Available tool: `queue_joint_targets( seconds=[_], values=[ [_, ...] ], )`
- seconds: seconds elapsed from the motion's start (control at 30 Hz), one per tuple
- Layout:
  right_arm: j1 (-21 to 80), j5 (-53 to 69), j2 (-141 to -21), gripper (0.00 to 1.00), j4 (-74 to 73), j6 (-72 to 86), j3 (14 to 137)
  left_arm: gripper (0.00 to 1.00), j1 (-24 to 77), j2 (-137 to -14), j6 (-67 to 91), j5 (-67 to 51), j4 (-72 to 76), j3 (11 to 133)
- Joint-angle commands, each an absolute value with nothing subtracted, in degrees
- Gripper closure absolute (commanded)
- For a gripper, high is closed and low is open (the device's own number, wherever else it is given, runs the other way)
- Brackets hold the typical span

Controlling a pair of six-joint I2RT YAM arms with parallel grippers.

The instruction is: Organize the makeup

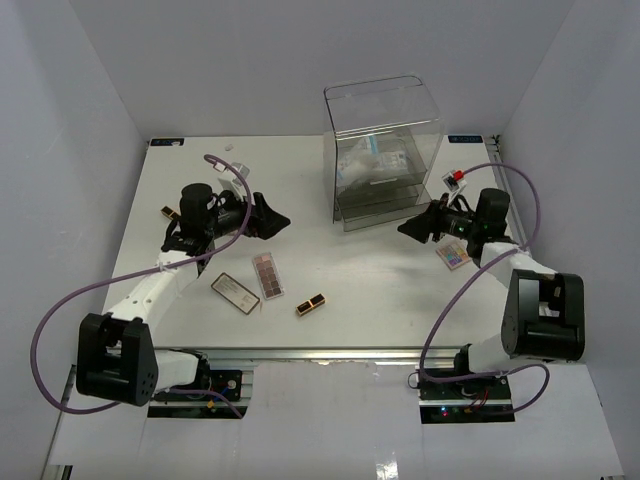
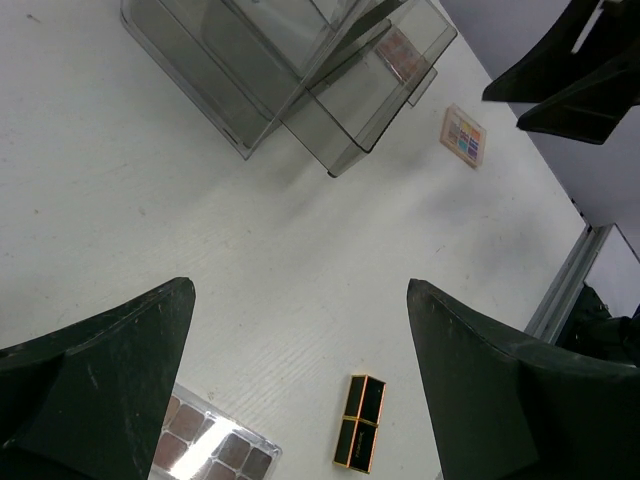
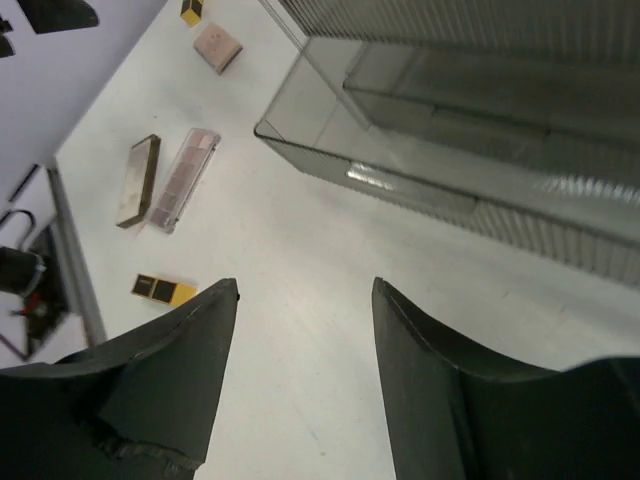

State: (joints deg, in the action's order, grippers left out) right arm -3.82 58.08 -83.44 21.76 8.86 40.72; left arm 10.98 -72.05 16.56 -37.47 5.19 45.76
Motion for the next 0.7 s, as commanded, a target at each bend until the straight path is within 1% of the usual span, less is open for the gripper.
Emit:
queue_joint_targets(
  seconds=[0.0,0.1,0.17,0.23,0.33,0.4,0.47,0.5,0.67],
  values=[
    [-4.1,57.5,-75.1,0.33,-23.0,-38.5,49.8,0.02,10.6,-74.0,18.0,-40.6,2.0,48.6],
    [-4.1,53.7,-69.9,0.31,-27.6,-49.4,49.4,0.02,10.7,-73.9,18.0,-39.0,-1.8,49.1],
    [-4.1,53.2,-66.2,0.28,-30.2,-55.7,48.0,0.02,11.0,-72.7,18.4,-38.0,-4.6,48.9],
    [-4.1,56.0,-63.7,0.26,-33.5,-62.7,46.7,0.02,11.6,-70.4,18.3,-36.6,-6.4,48.5],
    [-4.0,62.0,-62.1,0.23,-36.8,-67.6,45.8,0.02,12.7,-68.0,18.1,-33.0,-9.9,48.0],
    [-3.6,67.1,-62.6,0.22,-38.1,-68.7,45.2,0.02,14.7,-67.5,17.9,-31.2,-13.6,48.0],
    [-2.5,68.2,-63.2,0.22,-38.3,-69.0,44.7,0.02,16.7,-67.9,18.0,-29.6,-15.6,48.1],
    [-1.4,68.5,-64.2,0.22,-38.7,-69.2,44.4,0.02,19.5,-68.3,18.1,-27.5,-17.7,48.4],
    [-0.5,64.4,-64.9,0.23,-41.2,-65.0,47.1,0.03,32.3,-70.8,18.8,-18.6,-20.7,48.4]
  ],
)
